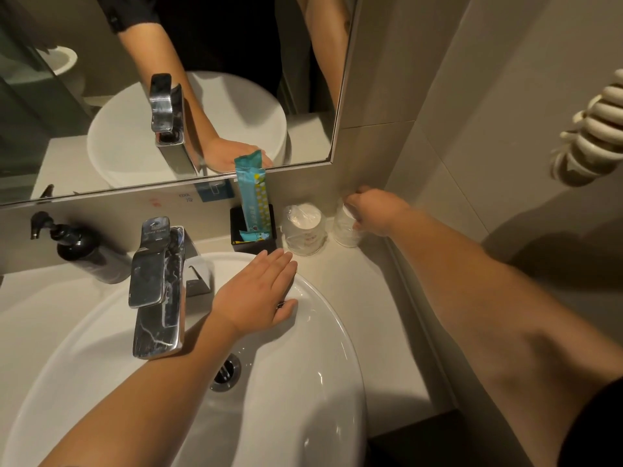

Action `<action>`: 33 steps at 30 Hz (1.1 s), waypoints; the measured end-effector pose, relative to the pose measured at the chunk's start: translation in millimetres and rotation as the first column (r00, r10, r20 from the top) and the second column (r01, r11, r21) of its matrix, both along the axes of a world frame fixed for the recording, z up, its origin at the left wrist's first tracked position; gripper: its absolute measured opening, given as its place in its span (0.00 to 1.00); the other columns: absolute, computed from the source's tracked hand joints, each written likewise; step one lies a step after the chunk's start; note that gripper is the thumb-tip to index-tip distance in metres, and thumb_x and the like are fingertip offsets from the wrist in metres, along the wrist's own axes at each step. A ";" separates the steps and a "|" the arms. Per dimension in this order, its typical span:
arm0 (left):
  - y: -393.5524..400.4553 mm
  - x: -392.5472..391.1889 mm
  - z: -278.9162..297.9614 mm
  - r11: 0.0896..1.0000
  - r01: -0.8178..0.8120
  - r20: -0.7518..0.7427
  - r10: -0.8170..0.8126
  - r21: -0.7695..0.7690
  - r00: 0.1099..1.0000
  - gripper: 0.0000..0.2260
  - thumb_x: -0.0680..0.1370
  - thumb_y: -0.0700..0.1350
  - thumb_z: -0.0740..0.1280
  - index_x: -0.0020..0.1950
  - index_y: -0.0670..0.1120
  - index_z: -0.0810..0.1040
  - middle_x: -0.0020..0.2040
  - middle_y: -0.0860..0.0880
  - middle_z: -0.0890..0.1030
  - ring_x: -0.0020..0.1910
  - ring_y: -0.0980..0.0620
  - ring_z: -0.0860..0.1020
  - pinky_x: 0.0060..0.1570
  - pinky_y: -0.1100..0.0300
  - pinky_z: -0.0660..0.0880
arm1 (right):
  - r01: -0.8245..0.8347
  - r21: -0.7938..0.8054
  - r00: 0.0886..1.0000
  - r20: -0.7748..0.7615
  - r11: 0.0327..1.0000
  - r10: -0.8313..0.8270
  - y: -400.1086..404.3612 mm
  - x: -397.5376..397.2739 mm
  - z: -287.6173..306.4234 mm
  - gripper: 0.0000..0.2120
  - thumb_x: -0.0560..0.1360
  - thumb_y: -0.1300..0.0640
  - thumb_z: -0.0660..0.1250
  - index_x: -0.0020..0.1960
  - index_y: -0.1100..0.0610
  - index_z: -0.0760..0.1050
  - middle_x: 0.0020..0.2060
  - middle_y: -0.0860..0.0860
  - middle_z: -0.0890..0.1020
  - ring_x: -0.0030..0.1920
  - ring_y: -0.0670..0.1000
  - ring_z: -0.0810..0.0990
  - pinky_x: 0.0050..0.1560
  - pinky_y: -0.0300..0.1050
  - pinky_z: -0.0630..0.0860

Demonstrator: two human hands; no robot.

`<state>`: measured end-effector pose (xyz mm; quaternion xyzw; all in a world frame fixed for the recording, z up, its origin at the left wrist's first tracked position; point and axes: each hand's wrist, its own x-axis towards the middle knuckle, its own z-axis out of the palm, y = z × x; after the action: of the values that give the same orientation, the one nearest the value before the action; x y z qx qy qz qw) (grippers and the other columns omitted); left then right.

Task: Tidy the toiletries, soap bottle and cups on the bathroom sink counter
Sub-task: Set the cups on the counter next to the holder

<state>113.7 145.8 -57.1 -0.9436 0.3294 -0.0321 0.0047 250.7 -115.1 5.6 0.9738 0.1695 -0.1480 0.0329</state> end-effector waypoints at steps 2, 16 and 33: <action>-0.1 0.3 -0.5 1.000 -0.003 0.002 0.003 0.002 1.000 0.29 0.77 0.58 0.58 0.71 0.39 0.69 0.70 0.40 0.72 0.70 0.41 0.69 0.71 0.45 0.60 | 0.005 0.001 1.000 -0.002 1.000 -0.005 -0.1 0.5 0.1 0.18 0.72 0.55 0.71 0.60 0.58 0.72 0.55 0.59 0.74 0.53 0.62 0.78 0.45 0.48 0.72; 0.4 -0.1 -0.3 1.000 0.001 0.010 -0.001 -0.001 1.000 0.29 0.78 0.58 0.57 0.71 0.40 0.69 0.70 0.41 0.72 0.70 0.42 0.69 0.72 0.45 0.59 | 0.033 -0.001 0.999 -0.012 0.999 -0.033 2.2 1.7 -1.5 0.21 0.71 0.54 0.71 0.62 0.57 0.72 0.55 0.58 0.74 0.53 0.61 0.78 0.46 0.47 0.72; 0.1 0.3 -1.1 1.000 0.007 0.013 -0.007 -0.017 1.000 0.29 0.77 0.58 0.57 0.70 0.39 0.69 0.69 0.40 0.72 0.70 0.41 0.69 0.71 0.44 0.63 | 0.057 0.018 0.998 0.001 0.998 -0.057 2.4 -5.5 2.0 0.16 0.71 0.57 0.69 0.57 0.59 0.72 0.53 0.59 0.74 0.51 0.62 0.78 0.43 0.45 0.70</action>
<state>114.0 145.8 -58.3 -0.9422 0.3325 -0.0412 -0.0012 245.2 -112.7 7.6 0.9786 0.1430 -0.1467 0.0203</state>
